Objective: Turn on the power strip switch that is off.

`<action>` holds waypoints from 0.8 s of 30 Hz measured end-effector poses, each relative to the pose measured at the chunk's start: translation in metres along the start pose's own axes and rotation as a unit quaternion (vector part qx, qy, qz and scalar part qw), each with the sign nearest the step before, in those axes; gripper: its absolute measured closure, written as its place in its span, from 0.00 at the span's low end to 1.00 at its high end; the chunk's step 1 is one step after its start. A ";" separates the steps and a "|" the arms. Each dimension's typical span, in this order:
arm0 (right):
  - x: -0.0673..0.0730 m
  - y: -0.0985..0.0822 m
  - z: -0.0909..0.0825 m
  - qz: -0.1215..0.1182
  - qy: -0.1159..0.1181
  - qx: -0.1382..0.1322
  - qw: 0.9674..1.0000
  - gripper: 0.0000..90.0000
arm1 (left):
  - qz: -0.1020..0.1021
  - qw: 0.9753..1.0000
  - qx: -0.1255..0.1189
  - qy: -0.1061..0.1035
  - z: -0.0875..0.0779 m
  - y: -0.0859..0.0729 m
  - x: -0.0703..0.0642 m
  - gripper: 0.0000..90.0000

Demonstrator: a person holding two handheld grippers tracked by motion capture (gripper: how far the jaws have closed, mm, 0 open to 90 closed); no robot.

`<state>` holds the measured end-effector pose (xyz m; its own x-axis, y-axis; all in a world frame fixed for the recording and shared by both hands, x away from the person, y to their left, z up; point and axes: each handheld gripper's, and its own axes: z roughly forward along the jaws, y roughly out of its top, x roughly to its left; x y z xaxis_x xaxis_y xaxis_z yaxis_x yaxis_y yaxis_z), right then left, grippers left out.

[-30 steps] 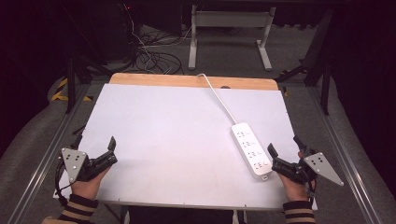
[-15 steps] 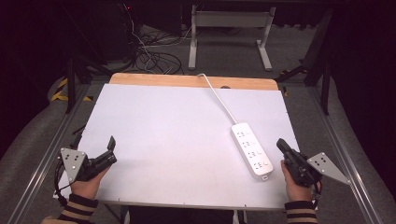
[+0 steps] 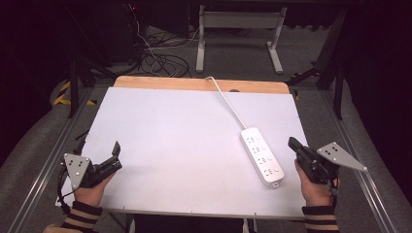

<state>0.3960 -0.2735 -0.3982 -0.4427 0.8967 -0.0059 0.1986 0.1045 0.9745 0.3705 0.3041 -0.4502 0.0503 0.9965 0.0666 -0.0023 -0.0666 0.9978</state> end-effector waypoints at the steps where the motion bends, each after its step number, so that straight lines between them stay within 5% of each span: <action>1: 0.003 0.007 0.001 -0.002 0.004 0.007 1.000 1.00 | -0.001 1.000 0.000 0.000 0.000 0.000 0.000 0.00; 9: 0.033 0.071 0.004 -0.044 0.030 0.032 0.998 1.00 | 0.000 1.000 -0.002 -0.001 -0.001 0.001 -0.002 0.00; 11: 0.032 0.078 0.009 -0.025 0.045 0.025 0.998 1.00 | -0.001 1.000 -0.003 -0.002 -0.001 0.001 -0.002 0.00; 15: 0.027 0.076 0.031 -0.034 0.032 0.077 0.996 1.00 | 0.000 1.000 -0.002 -0.001 -0.001 0.001 -0.001 0.00; 18: 0.028 0.075 0.038 -0.026 0.040 0.086 0.995 1.00 | 0.000 1.000 -0.001 -0.001 0.000 0.001 -0.001 0.00; 24: 0.045 0.055 0.012 -0.041 0.075 0.098 0.991 1.00 | -0.001 1.000 -0.007 0.000 -0.004 0.003 -0.001 0.00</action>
<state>0.3970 -0.2223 -0.3475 -0.5869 0.8089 -0.0363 0.3159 0.2701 0.9095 0.3662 0.3035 -0.4477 0.0503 0.9967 0.0642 -0.0156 -0.0635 0.9979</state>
